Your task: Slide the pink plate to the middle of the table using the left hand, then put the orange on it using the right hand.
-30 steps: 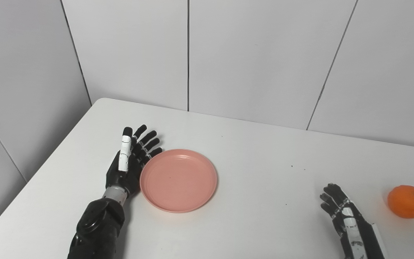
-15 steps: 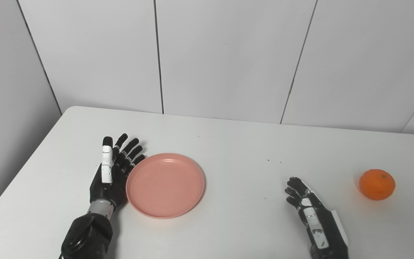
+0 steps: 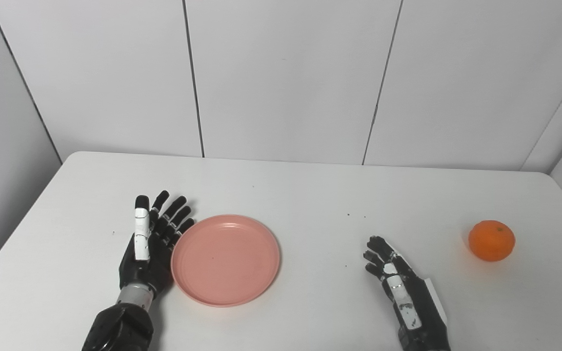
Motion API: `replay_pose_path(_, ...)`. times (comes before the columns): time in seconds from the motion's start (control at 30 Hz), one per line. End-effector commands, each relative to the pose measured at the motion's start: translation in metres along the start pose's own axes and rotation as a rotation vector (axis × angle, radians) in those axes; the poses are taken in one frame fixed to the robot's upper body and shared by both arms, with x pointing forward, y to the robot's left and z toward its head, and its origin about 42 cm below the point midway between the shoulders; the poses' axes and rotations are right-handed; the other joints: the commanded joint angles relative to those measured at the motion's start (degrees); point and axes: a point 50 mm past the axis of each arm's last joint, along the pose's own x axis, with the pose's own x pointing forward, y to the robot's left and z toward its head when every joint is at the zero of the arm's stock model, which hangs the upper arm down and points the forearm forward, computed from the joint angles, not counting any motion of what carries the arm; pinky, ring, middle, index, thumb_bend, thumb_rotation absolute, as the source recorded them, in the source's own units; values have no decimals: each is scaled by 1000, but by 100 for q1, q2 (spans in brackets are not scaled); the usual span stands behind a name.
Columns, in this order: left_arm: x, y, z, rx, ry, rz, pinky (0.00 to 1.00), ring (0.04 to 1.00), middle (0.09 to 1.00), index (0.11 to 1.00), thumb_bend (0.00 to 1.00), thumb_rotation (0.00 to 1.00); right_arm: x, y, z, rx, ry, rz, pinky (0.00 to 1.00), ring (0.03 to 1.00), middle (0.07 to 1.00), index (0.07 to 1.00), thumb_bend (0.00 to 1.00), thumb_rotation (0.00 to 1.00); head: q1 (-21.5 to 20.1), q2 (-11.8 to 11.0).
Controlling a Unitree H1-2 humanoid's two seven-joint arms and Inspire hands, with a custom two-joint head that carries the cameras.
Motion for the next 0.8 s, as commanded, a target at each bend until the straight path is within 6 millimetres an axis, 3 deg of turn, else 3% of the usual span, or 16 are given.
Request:
replay_pose_path(0.0, -2, -8, -4, 2, 34, -6, 841, 881, 855, 928, 874, 824, -6, 9, -13, 27, 66, 7, 875, 869, 885, 848, 882, 830, -28, 15)
replay_pose_path(0.17, -3, -17, -9, -12, 30, -11, 866, 902, 866, 946, 865, 826, -5, 12, -10, 31, 69, 9, 875, 870, 885, 848, 877, 827, -146, 75)
replay_pose_path(0.5, -11, -30, -21, -40, 38, -6, 891, 913, 857, 956, 831, 836, -4, 20, -11, 30, 92, 3, 875, 869, 885, 844, 883, 836, -486, 0)
replay_pose_path(0.6, -12, -35, -24, -41, 46, -12, 848, 897, 852, 948, 839, 829, -4, 22, -12, 27, 97, 4, 890, 869, 881, 844, 875, 844, -559, -45)
replay_pose_path(0.77, -14, -38, -28, -40, 54, -33, 883, 910, 865, 961, 831, 837, -3, 27, -14, 27, 94, 6, 891, 865, 880, 845, 875, 848, -703, -99)
